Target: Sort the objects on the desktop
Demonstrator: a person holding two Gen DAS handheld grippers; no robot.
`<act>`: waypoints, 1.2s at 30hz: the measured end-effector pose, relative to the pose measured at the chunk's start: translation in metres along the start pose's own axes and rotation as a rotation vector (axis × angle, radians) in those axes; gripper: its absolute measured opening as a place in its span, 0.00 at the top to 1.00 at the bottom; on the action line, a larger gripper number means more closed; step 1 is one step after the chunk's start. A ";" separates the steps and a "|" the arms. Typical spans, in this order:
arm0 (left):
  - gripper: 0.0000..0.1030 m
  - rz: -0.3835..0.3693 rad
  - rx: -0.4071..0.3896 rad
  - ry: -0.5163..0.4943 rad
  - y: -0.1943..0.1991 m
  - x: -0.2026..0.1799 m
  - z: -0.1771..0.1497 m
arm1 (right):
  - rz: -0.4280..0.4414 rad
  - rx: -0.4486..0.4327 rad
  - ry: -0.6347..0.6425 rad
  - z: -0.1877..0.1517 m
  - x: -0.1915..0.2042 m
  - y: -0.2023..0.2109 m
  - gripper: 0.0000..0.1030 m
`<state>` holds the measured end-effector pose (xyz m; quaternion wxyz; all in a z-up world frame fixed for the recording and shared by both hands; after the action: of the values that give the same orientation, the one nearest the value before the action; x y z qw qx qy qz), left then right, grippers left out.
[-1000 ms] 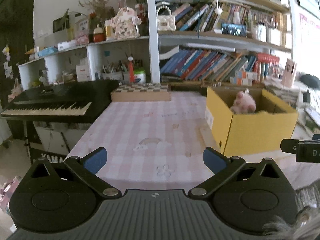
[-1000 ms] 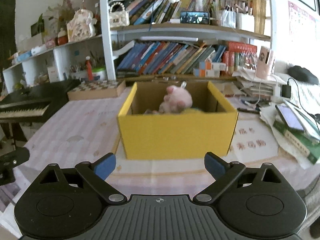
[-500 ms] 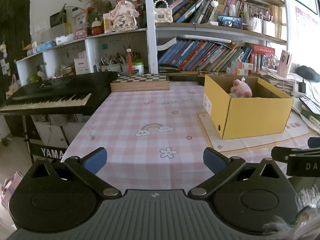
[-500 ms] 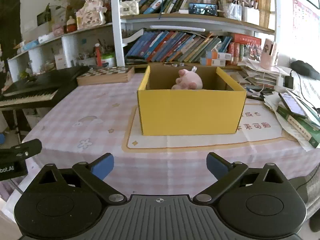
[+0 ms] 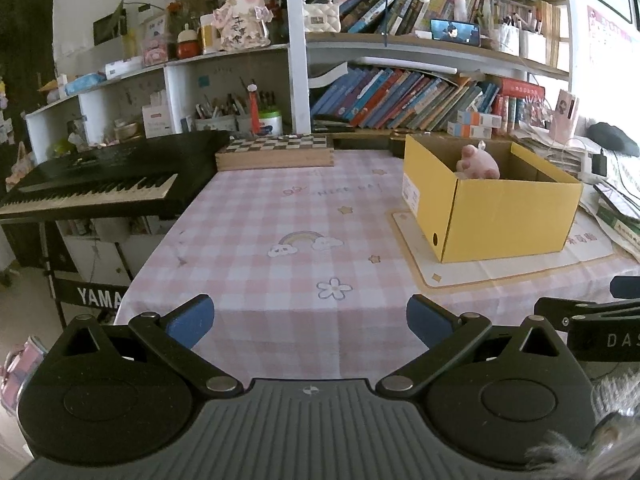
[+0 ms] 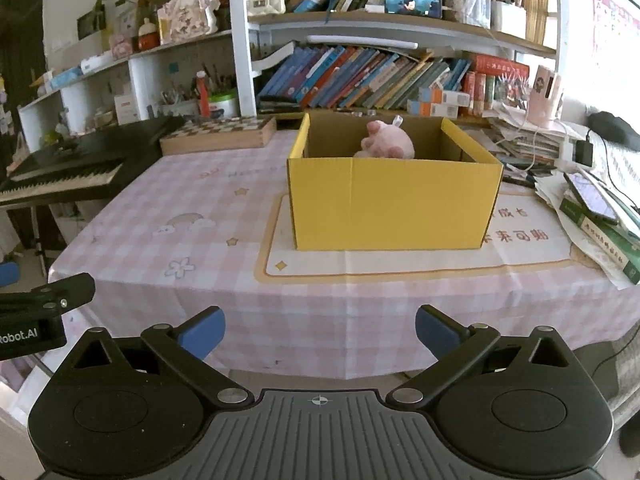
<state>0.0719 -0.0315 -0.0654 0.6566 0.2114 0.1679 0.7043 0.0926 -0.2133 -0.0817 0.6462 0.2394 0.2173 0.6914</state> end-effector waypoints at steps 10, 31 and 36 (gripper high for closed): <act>0.00 -0.001 0.030 0.007 -0.005 0.001 -0.004 | 0.007 0.009 0.012 -0.002 0.003 -0.002 0.00; 0.00 -0.008 0.040 0.008 -0.008 0.000 -0.003 | 0.006 0.029 0.014 0.000 0.005 -0.007 0.00; 0.00 -0.027 0.048 0.008 -0.011 -0.001 -0.004 | 0.007 0.039 0.014 -0.001 0.005 -0.009 0.00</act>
<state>0.0793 -0.0316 -0.0751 0.6599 0.2220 0.1902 0.6921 0.0988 -0.2072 -0.0873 0.6376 0.2475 0.2344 0.6909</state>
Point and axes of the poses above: each gripper's, at about its wrist camera, not at the fingertips, and y roughly against the way its jaws point, x to its left, z to its top, the point moved 9 cm from there along -y, roughly the way its jaws point, and after that the axes turned 1 degree about -y, right-handed, at the moved point
